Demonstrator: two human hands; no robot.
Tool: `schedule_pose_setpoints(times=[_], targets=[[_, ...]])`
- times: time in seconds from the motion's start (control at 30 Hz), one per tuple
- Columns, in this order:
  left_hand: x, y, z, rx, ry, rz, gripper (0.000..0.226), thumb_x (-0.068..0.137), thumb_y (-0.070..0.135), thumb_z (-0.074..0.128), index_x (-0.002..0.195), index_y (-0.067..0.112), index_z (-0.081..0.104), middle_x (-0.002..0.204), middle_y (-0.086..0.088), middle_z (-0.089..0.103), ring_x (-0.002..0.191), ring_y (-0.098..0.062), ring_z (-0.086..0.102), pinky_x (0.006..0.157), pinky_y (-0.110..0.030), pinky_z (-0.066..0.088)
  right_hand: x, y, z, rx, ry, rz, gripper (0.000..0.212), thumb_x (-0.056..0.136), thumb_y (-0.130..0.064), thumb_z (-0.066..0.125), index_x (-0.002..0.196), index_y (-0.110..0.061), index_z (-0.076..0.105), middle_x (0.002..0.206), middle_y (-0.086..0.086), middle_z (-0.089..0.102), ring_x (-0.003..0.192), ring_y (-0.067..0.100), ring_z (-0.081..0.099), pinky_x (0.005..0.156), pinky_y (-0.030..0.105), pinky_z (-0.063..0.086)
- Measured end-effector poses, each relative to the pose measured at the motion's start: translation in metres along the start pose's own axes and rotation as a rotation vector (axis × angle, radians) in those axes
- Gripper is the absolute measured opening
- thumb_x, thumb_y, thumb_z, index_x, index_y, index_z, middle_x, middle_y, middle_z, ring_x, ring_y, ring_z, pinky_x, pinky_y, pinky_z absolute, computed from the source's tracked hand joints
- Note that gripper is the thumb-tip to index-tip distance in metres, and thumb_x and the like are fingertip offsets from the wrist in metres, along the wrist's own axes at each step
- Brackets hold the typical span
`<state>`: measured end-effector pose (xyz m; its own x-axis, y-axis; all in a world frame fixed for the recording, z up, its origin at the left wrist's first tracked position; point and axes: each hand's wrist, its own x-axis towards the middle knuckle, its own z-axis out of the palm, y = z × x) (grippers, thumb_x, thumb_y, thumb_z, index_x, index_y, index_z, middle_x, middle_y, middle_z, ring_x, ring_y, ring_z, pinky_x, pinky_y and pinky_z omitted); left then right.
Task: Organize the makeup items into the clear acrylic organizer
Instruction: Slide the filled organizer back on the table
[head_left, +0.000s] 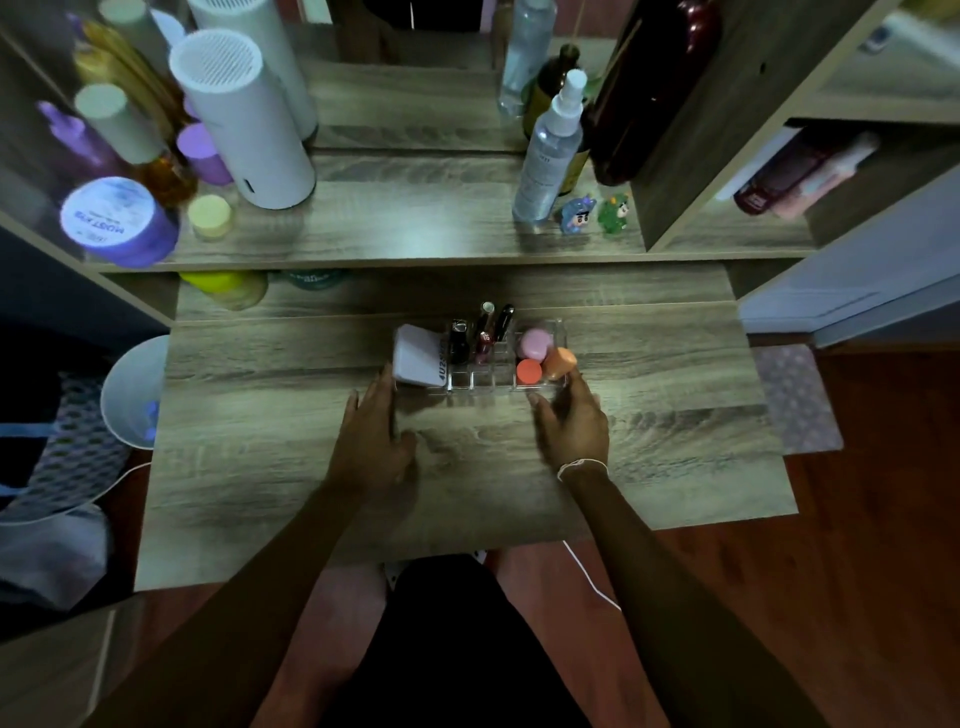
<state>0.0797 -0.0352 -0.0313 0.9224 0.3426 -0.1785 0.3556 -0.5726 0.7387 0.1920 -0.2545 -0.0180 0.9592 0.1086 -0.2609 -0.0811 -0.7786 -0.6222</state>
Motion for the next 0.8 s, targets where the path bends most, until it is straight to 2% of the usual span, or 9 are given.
schedule_pose_setpoints(times=[0.17, 0.37, 0.8], targets=[[0.005, 0.004, 0.005, -0.002, -0.017, 0.017, 0.08, 0.078, 0.013, 0.064, 0.145, 0.021, 0.022, 0.145, -0.008, 0.044, 0.136, -0.028, 0.035, 0.117, -0.058, 0.012, 0.001, 0.003, -0.004, 0.022, 0.045, -0.035, 0.055, 0.088, -0.036, 0.063, 0.135, -0.015, 0.045, 0.125, 0.011, 0.062, 0.116, 0.033, 0.055, 0.104, 0.05, 0.041], [0.008, 0.007, 0.012, 0.006, -0.026, -0.01, 0.085, 0.078, 0.012, 0.066, 0.148, 0.02, 0.018, 0.148, -0.009, 0.041, 0.139, -0.029, 0.031, 0.119, -0.052, 0.004, 0.005, 0.007, -0.009, 0.036, 0.04, -0.004, 0.059, 0.088, -0.038, 0.063, 0.139, -0.016, 0.043, 0.133, 0.013, 0.058, 0.123, 0.033, 0.05, 0.106, 0.05, 0.039], [0.014, 0.02, 0.023, 0.034, -0.051, 0.027, 0.082, 0.078, 0.011, 0.065, 0.147, 0.018, 0.021, 0.144, -0.006, 0.047, 0.134, -0.026, 0.039, 0.12, -0.052, 0.006, 0.009, 0.02, -0.025, 0.063, 0.07, -0.033, 0.057, 0.089, -0.031, 0.063, 0.139, -0.011, 0.043, 0.127, 0.017, 0.06, 0.116, 0.035, 0.055, 0.105, 0.05, 0.04]])
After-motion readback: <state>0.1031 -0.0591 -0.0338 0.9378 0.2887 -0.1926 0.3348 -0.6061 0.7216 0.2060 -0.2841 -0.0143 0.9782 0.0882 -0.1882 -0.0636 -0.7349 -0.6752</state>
